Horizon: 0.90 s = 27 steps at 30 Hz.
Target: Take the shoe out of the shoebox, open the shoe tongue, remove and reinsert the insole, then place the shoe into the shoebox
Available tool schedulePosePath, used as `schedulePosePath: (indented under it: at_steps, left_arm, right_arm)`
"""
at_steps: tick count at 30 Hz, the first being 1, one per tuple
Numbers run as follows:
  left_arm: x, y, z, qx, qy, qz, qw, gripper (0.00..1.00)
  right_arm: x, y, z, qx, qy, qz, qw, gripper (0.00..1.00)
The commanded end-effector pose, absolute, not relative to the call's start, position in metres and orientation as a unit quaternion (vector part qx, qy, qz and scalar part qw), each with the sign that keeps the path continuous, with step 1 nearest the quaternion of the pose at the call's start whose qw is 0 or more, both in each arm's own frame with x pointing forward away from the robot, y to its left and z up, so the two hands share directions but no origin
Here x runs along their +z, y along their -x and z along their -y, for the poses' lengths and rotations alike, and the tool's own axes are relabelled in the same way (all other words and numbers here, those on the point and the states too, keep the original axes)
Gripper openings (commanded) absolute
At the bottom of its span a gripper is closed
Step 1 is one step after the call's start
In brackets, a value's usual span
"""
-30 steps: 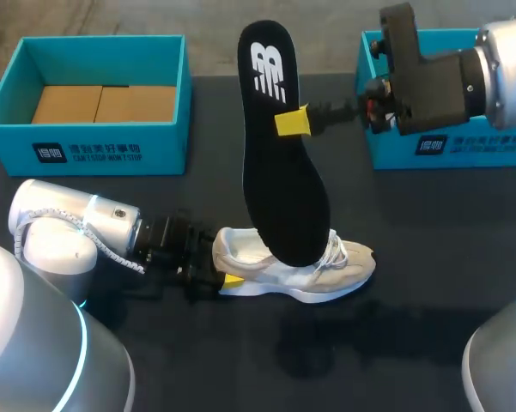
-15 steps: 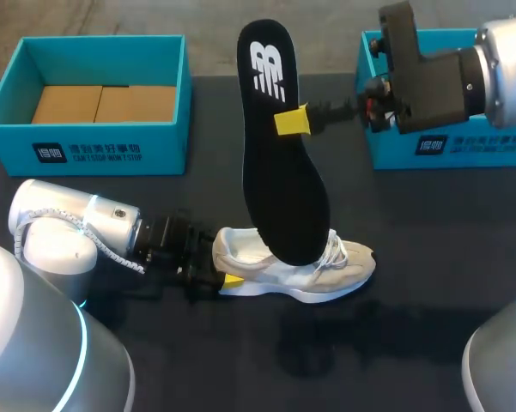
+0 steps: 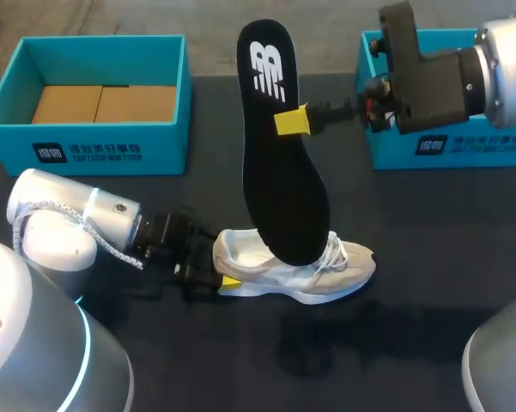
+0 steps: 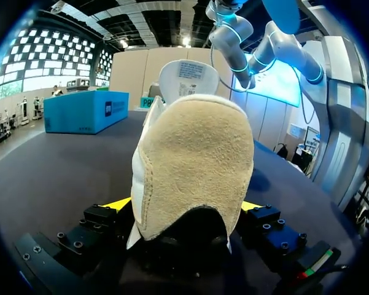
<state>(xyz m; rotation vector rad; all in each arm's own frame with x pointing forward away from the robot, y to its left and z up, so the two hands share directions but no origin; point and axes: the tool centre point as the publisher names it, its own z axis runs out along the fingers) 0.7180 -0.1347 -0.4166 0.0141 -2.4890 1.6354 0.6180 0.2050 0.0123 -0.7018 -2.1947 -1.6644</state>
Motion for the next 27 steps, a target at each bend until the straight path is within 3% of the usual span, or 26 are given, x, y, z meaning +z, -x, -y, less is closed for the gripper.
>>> schedulePosePath:
  at_steps: [1, 27]
  left_arm:
    - [-0.405, -0.716, 0.126, 0.533, -0.005, 0.842, 0.082, 1.0]
    - [-0.346, -0.732, 0.077, 0.354, 0.004, 0.925, 0.14, 1.0]
  right_arm:
    - [0.013, -0.621, -0.211, -0.577, 0.246, 0.765, 0.149, 0.0]
    - [0.013, -0.621, -0.211, -0.577, 0.246, 0.765, 0.149, 0.0]
